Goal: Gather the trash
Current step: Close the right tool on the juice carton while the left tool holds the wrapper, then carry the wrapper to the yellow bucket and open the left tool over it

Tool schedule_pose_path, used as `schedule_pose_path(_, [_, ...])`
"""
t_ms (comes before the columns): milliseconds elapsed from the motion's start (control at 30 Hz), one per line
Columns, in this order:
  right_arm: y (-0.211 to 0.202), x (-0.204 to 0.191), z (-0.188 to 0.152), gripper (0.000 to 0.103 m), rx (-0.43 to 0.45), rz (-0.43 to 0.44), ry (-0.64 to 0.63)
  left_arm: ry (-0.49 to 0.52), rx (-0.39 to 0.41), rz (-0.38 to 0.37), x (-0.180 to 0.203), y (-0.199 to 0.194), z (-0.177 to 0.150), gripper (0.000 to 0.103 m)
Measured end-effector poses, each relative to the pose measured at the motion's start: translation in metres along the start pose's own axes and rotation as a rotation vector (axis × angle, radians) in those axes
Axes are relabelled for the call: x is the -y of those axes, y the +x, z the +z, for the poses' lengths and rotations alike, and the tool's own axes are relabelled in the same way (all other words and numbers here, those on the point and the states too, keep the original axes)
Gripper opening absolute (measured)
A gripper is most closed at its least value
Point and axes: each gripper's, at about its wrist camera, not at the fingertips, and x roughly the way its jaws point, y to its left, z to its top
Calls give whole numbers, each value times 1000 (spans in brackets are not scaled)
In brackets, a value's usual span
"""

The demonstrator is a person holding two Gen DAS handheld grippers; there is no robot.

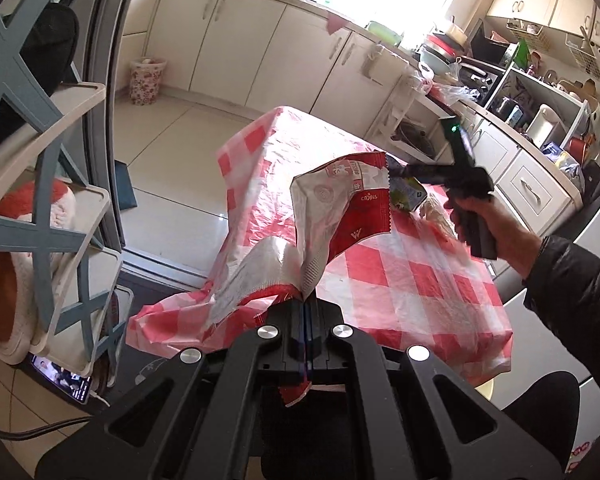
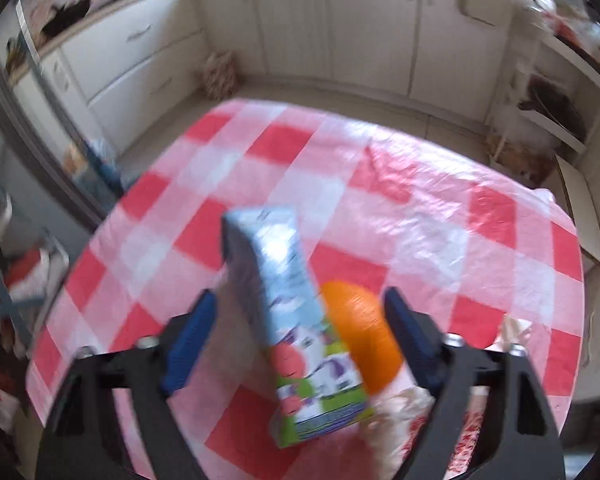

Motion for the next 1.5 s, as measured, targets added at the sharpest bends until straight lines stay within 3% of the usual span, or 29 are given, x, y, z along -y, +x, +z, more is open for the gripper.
schedule_pose_path(33, [2,-7,-7,55,-13,-3,-17,0,1,-2,1,-1,0,0])
schedule_pose_path(67, [-1,-12,-14,38,-6,-2,-31,1,4,-6,2,-2,0,0])
schedule_pose_path(200, [-32,-33,-58,39,14,63,-58,18,11,-27,10,-8,0,0])
schedule_pose_path(433, [-102,-47,-156,39,52,69,-82,90,-20,-104,51,-4,-11,0])
schedule_pose_path(667, [-171,-2,-223,38,150,-49,34,207,-72,-215,129,4,-30,0])
schedule_pose_path(867, [-234,25,-268,37,232,-190,41,291,-98,-279,198,3,-50,0])
schedule_pose_path(1100, [-263,74,-324,36,260,-261,165,388,-141,-327,278,4,-82,0])
schedule_pose_path(1133, [-265,81,-333,25,257,-280,180,398,-145,-328,286,4,-84,0])
schedule_pose_path(1167, [-266,86,-339,1,251,-289,192,412,-148,-328,296,4,-88,0])
schedule_pose_path(1333, [-267,118,-362,1,223,-322,291,465,-160,-343,331,6,-101,0])
schedule_pose_path(1500, [-276,131,-369,1,237,-303,358,490,-198,-355,347,18,-111,0])
